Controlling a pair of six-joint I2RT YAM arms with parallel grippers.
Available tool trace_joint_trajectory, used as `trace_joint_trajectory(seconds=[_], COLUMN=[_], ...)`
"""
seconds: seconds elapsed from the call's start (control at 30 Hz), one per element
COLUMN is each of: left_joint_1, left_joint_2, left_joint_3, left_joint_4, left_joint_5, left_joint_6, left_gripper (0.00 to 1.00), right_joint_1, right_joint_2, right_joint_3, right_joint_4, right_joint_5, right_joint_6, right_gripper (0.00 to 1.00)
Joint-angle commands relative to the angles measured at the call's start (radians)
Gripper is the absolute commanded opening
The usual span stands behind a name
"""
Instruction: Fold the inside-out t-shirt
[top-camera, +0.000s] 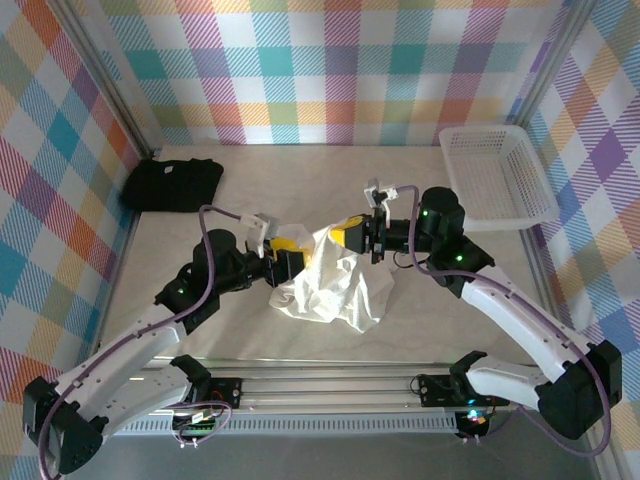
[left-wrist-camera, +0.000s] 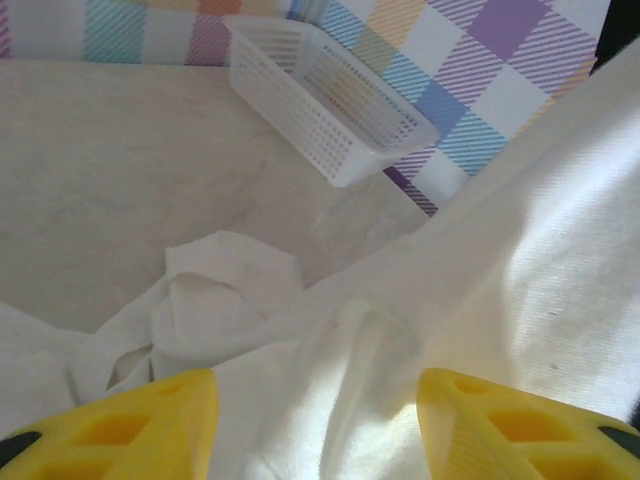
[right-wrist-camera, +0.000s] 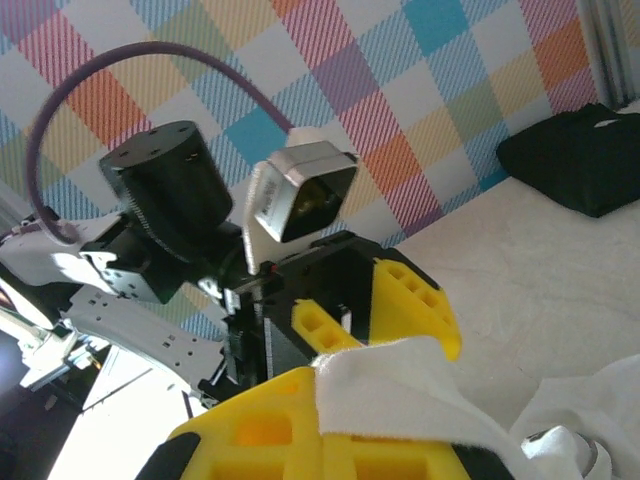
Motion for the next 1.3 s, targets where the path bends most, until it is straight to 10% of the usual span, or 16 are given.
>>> trace_joint_trajectory(seconds=[0.0,0.3,0.83,1.0,1.27], left_joint_1=[-0.051,-0.311,-0.289,-0.218,-0.033], left_joint_2=[-0.071,0.068,0.279,0.215,0.055], left_joint_3=[0.059,0.224,0.259,0.182,-0.009], left_joint_4=[-0.07,-0.208,-0.196,-0.059,0.373], left_joint_5=[-0.168,-0.369,-0.419,-0.175,0.294], left_joint_6=[0.017,0.147,0.091,0.06,-0.139], left_gripper=[0.62,0.56,0.25,0.0,0.0], right_joint_1=[0.005,0.01,0.011,0.01,0.01], right_joint_2=[0.015,0.067,-0.009,-0.008,-0.002], right_joint_3=[0.036,0.042,0.036,0.052,0.111], right_joint_4=[-0.01,0.047,-0.043,-0.11,-0.336], right_joint_5=[0.037,0.047,0.092,0.135,0.225], right_joint_6=[0.032,0.115,0.048,0.013,-0.127], right_gripper=[0.0,0.0,0.0,0.0,0.2])
